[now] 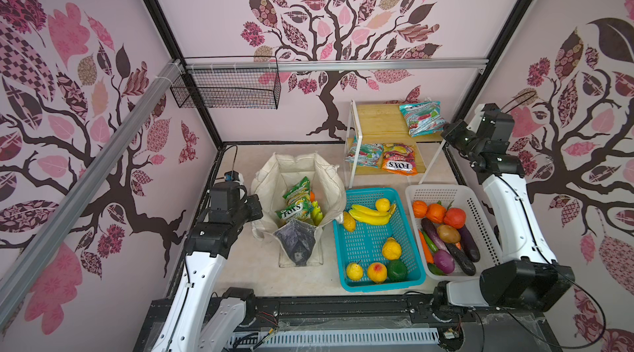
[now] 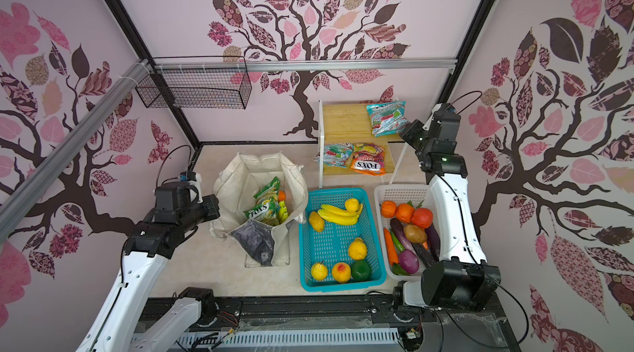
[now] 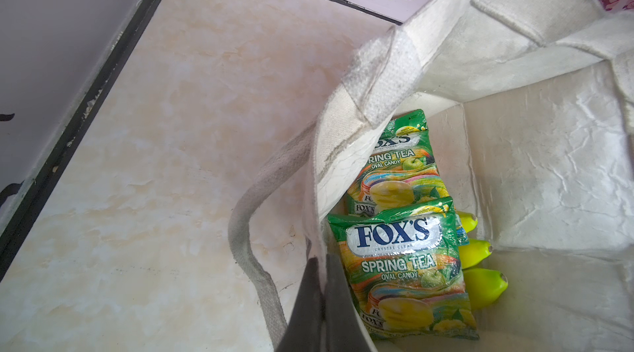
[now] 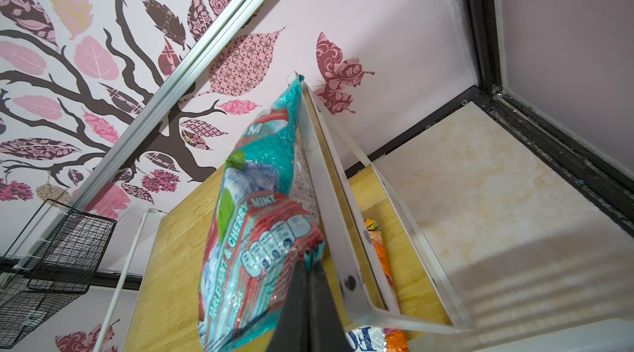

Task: Place the food into the grocery bag and tie it
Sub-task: 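Lift the teal Mint Blossom packet off the shelf with the right gripper, then carry the Mint Blossom packet with the right gripper over the tote bag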

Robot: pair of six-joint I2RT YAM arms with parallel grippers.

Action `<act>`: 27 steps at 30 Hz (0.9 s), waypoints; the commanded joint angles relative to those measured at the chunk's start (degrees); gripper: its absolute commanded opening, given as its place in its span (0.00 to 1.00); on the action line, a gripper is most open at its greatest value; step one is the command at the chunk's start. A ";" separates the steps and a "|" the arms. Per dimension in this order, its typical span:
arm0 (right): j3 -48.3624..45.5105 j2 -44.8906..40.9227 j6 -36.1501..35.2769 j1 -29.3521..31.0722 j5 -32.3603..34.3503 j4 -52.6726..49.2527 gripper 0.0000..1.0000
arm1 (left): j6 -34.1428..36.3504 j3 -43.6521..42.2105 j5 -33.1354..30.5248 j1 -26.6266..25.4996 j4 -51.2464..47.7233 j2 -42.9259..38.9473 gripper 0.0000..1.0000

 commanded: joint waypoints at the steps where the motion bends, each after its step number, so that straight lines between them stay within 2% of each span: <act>1: 1.24 -3.70 0.98 -0.25 -2.17 1.21 0.00 | 0.47 -1.27 0.48 0.17 1.17 -0.73 0.00; 11: 3.74 -6.32 5.04 0.06 -12.94 2.75 0.00 | 0.39 -1.30 0.56 0.14 1.28 -0.94 0.00; 15: 5.88 -7.14 1.47 2.57 -12.96 -0.11 0.00 | 0.38 -1.30 0.77 0.16 1.20 -0.69 0.00; 20: 9.40 -7.81 -3.65 11.34 -8.78 -2.74 0.00 | 0.38 -1.30 0.96 0.14 1.20 -0.69 0.00; 27: 12.64 -7.74 -1.90 13.90 -12.18 -3.79 0.00 | 0.29 -1.33 0.26 0.17 1.19 -1.02 0.00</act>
